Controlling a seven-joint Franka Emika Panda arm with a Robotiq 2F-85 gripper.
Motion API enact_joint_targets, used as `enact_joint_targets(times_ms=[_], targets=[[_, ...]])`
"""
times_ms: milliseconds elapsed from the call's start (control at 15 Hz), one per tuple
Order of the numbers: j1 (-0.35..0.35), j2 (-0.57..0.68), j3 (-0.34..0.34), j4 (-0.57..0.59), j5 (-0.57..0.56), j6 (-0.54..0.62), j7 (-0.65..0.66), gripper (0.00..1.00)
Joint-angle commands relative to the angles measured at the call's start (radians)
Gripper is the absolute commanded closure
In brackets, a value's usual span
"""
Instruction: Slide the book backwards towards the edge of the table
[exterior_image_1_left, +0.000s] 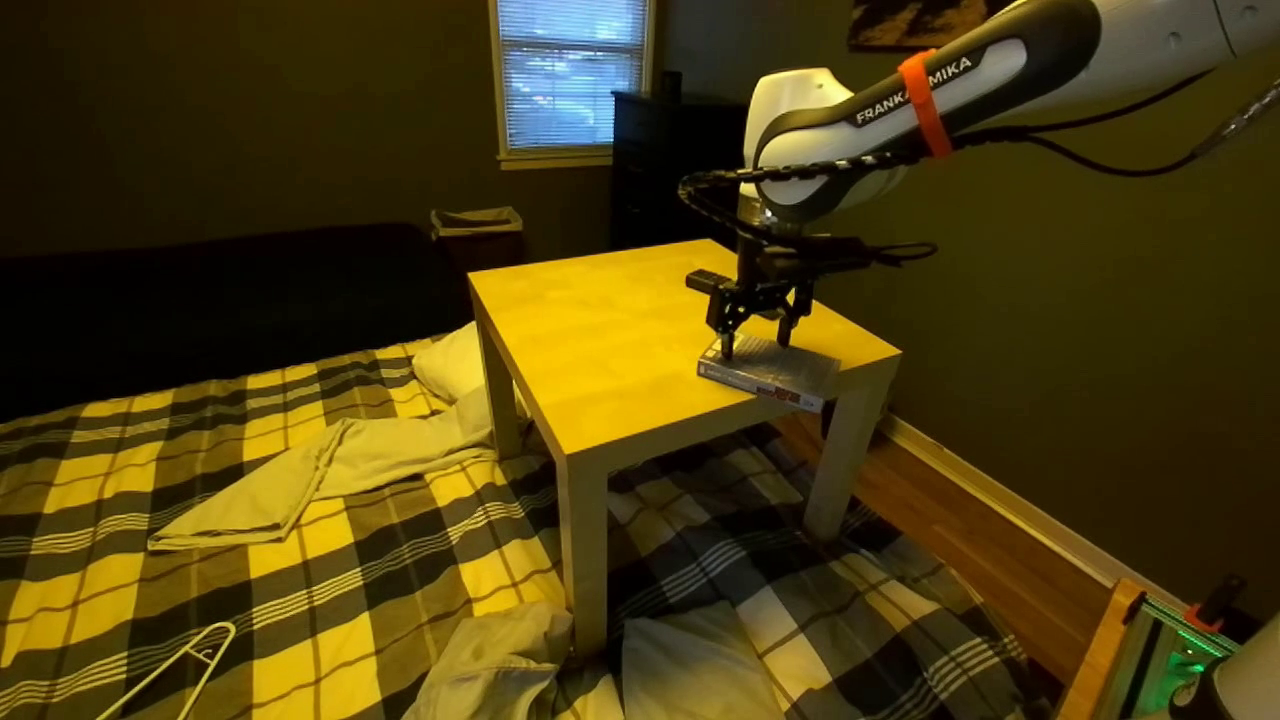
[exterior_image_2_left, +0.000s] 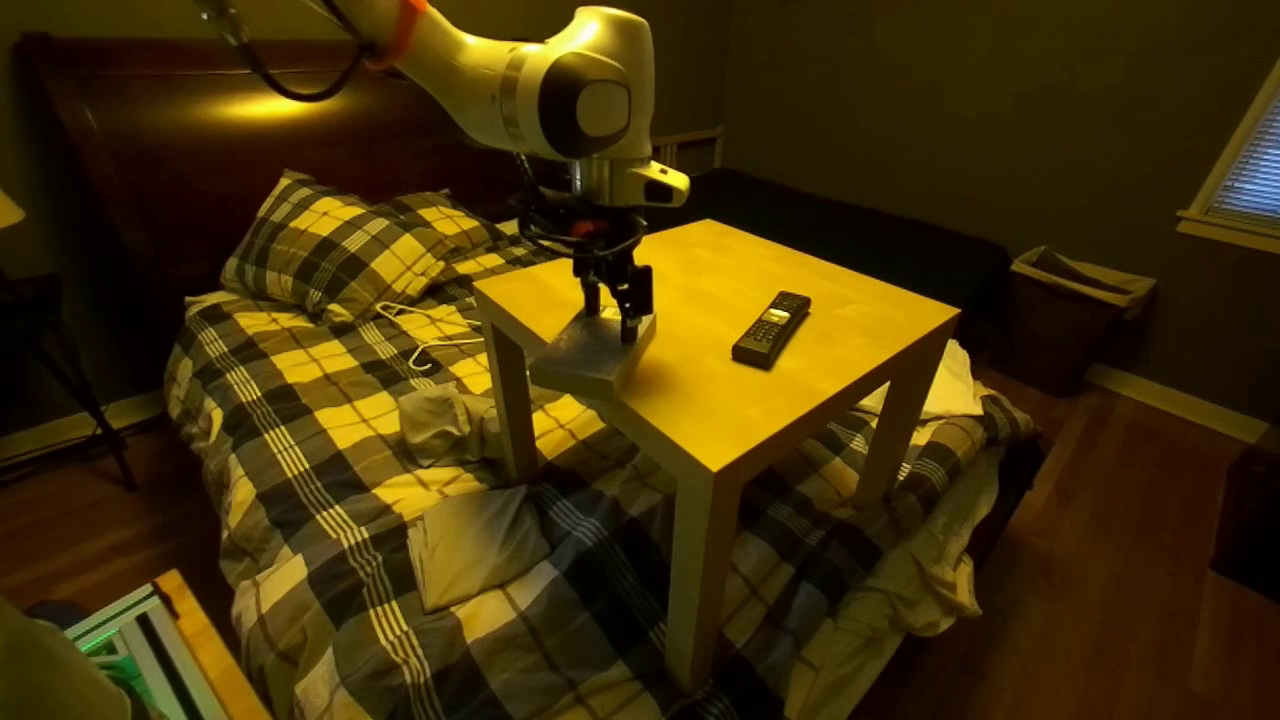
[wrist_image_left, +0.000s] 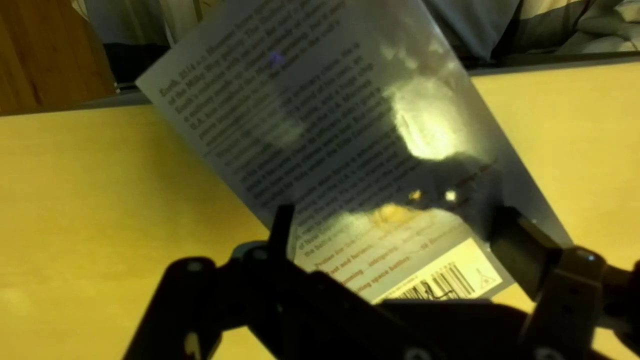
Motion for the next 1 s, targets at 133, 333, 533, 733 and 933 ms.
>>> enact_joint_targets(times_ms=[133,333,533,733,933], targets=[[0.003,-0.092,0.025,-0.036,0.008,-0.012,0.017,0.0],[0.013,-0.145,0.048,-0.055,-0.024,-0.03,0.006,0.0],[0.018,-0.217,0.074,-0.099,-0.06,-0.005,-0.063,0.0],[0.006,-0.286,0.08,-0.13,-0.056,-0.032,-0.087,0.0],[-0.005,-0.361,0.073,-0.164,-0.026,-0.055,-0.128,0.0]])
